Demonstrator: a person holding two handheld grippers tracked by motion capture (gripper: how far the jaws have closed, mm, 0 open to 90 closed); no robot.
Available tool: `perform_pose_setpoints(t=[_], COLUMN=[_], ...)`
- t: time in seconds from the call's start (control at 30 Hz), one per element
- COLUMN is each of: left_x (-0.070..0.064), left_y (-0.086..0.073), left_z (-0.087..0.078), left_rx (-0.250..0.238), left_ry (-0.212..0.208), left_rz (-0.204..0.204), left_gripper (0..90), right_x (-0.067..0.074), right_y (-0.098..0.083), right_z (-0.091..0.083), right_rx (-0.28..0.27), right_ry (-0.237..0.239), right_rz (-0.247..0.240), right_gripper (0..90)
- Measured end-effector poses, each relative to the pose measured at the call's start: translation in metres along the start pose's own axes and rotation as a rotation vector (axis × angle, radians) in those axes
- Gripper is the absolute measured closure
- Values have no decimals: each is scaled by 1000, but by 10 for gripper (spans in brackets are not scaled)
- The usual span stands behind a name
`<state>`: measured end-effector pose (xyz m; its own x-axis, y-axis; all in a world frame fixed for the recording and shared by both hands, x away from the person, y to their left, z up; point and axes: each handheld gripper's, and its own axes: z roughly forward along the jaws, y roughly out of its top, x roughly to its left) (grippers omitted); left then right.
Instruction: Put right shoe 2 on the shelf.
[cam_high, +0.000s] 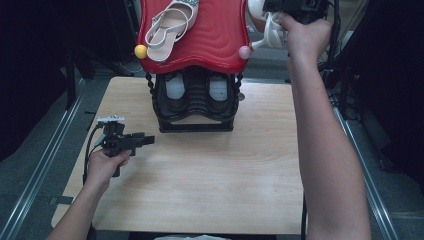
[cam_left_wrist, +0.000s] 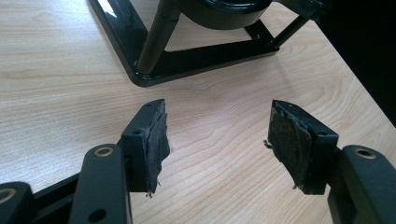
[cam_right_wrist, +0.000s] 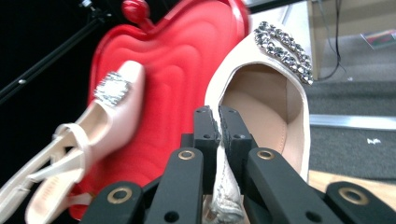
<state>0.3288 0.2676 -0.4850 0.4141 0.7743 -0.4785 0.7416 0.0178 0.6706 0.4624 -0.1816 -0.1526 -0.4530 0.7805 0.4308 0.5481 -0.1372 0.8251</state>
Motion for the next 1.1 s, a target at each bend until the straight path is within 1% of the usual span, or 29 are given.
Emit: perform_pose_setpoints(t=[0.1, 0.13, 0.17, 0.2, 0.27, 0.33, 0.37, 0.4, 0.43, 0.47, 0.5, 0.53, 0.57, 0.6, 0.63, 0.67, 0.7, 0.77, 0.83, 0.9, 1.0, 1.03, 1.1], left_x=[0, 0, 0, 0, 0, 0, 0, 0, 0, 0, 0, 0, 0, 0, 0, 0, 0, 0, 0, 1, 0, 0, 0], left_y=[0, 0, 0, 0, 0, 0, 0, 0, 0, 0, 0, 0, 0, 0, 0, 0, 0, 0, 0, 0, 0, 0, 0], left_z=[-1, -1, 0, 0, 0, 0, 1, 1, 1, 1, 1, 1, 1, 1, 1, 1, 0, 0, -1, 0, 0, 0, 0], left_rx=[-1, -1, 0, 0, 3, 1, -4, -1, -1, -6, -6, -6, -6, -6, -4, -2, 1, -1, -1, -3, -4, -3, -3], left_ry=[-2, -2, -5, -5, -5, -6, -4, -3, -3, -5, -5, -6, -6, -5, -4, -6, -9, -8, -6, -6, -7, -8, -8], left_rz=[6, 6, 3, 3, 7, 5, -2, 1, 1, -3, -3, -2, -4, -6, -4, -1, 4, 5, 3, 1, 3, 1, 2], left_gripper=[377, 377, 377, 377, 377, 377, 377, 377, 377, 377, 377, 377, 377, 377, 377, 377, 377, 377, 377, 377, 377, 376, 376], right_x=[16, 20, 23, 23, 31, 33, 36, 39, 39, 43, 43, 49, 49, 55, 57, 57, 59, 59, 61, 64, 65, 65, 65], right_y=[4, 5, 5, 5, 3, 2, 3, 5, 5, 5, 5, 4, 4, 1, -1, -1, -6, -8, -15, -24, -28, -32, -33], right_z=[7, 9, 12, 12, 19, 20, 20, 21, 21, 21, 21, 23, 23, 27, 31, 31, 39, 42, 49, 59, 63, 68, 69], right_rx=[-8, -11, -12, -12, -24, -34, -42, -44, -44, -54, -54, -58, -58, -53, -46, -46, -28, -22, -7, 18, 30, 45, 48], right_ry=[18, 13, 11, 11, 7, 8, 5, 5, 5, 28, 28, 47, 47, 51, 50, 50, 45, 47, 52, 50, 48, 45, 45], right_rz=[-16, -23, -32, -32, -53, -54, -63, -65, -65, -61, -61, -74, -74, -90, -95, -95, -105, -113, -129, -157, -170, -179, -185], right_gripper=[881, 881, 881, 881, 882, 881, 882, 882, 882, 883, 883, 883, 883, 882, 882, 882, 882, 882, 882, 882, 881, 880, 880])
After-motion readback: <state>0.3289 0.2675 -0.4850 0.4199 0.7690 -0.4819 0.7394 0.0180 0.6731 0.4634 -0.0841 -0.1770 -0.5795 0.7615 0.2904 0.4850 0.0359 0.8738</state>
